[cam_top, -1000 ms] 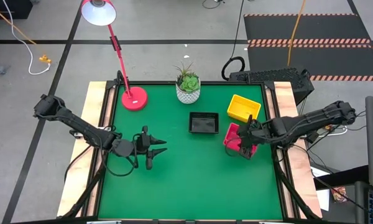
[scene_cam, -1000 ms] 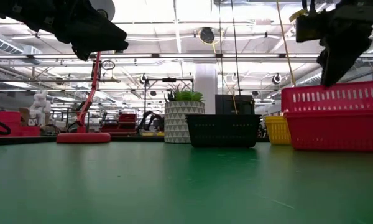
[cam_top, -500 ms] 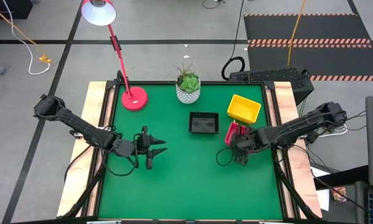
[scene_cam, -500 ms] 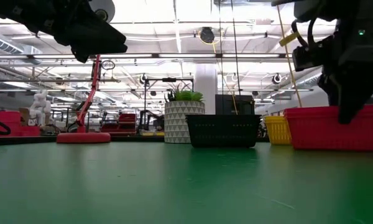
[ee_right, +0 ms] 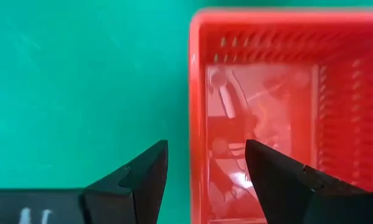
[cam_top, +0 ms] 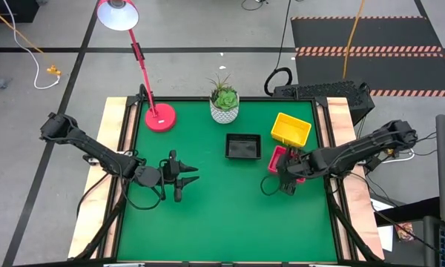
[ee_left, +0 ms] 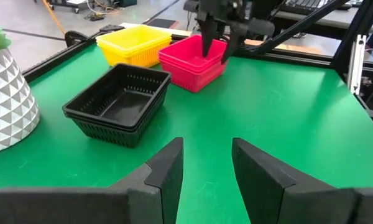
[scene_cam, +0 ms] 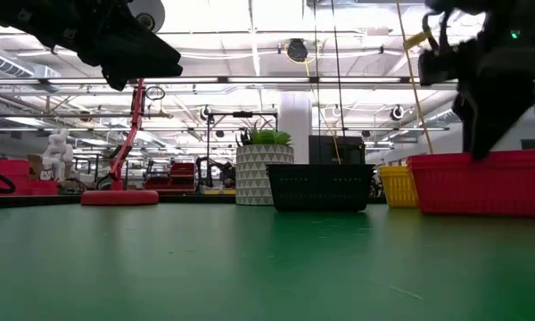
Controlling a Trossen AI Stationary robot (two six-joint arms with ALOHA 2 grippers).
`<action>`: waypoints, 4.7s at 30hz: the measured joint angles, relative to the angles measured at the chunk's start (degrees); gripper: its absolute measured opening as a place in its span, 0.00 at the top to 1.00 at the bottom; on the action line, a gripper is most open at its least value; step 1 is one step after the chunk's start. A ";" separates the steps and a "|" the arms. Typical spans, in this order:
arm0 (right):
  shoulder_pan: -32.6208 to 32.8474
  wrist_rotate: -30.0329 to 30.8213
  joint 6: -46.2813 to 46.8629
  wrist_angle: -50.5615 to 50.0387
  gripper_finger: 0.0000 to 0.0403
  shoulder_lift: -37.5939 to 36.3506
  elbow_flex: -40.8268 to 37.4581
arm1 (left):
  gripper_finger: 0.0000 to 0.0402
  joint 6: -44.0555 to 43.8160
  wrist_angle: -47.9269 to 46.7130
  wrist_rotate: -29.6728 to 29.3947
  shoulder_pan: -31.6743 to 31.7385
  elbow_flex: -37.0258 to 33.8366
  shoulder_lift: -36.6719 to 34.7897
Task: Stack baskets by color
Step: Stack the red bin on top of the stacked red bins, then move the stacked black bins to the top of the table, then return to Home Position
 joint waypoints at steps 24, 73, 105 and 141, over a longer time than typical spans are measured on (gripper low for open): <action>-13.99 17.99 -13.59 -7.60 0.49 5.49 -2.83 | 0.66 0.19 -0.03 0.00 0.00 0.02 0.00; -4.80 0.13 -29.64 41.33 0.59 29.35 12.91 | 0.66 -1.76 -0.81 0.02 0.96 0.02 0.00; -30.80 10.12 -33.72 11.26 0.78 40.68 26.68 | 0.66 -3.42 -6.02 0.04 -0.57 0.02 -0.02; -30.59 17.28 -25.21 2.15 0.80 35.33 26.65 | 0.66 -7.89 -7.39 -0.22 -4.67 0.02 -0.02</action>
